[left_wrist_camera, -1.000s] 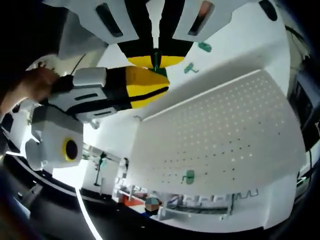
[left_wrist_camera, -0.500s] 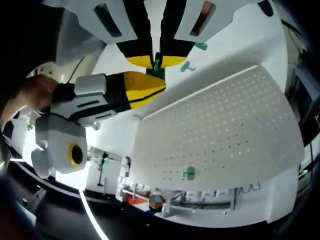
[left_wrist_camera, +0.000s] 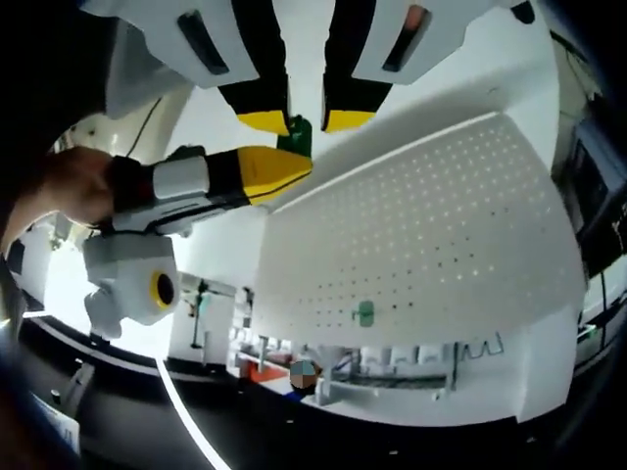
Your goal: Insert the hook assembly into the mounting plate slot until the hook locks in place.
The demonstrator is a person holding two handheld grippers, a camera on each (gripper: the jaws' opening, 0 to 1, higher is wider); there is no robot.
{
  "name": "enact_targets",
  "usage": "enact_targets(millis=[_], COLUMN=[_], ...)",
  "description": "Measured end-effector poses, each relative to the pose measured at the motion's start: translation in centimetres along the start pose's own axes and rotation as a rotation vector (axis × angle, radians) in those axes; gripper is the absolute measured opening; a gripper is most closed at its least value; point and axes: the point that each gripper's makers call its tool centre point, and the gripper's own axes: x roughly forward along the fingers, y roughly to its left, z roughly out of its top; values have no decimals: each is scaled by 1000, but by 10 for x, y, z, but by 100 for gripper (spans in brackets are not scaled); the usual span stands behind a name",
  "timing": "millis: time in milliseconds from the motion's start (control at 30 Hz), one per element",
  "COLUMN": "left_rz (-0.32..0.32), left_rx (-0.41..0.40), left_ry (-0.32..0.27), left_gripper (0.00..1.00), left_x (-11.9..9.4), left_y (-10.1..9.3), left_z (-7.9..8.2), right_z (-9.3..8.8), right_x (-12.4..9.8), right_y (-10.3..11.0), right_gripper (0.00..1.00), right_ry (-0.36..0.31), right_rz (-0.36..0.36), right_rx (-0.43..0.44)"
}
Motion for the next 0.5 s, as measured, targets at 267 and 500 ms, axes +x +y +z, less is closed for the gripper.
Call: enact_targets(millis=[267, 500], left_rz=[-43, -51], left_rx=[1, 3], left_ry=[-43, -57], left_gripper=[4, 3], left_x=[-1, -3], left_y=[-6, -7], left_z=[8, 8], right_z=[2, 1], right_x=[-1, -2], right_y=[4, 7], right_gripper=[0, 0], right_ry=[-4, 0], right_rz=[13, 27], right_rx=[9, 23])
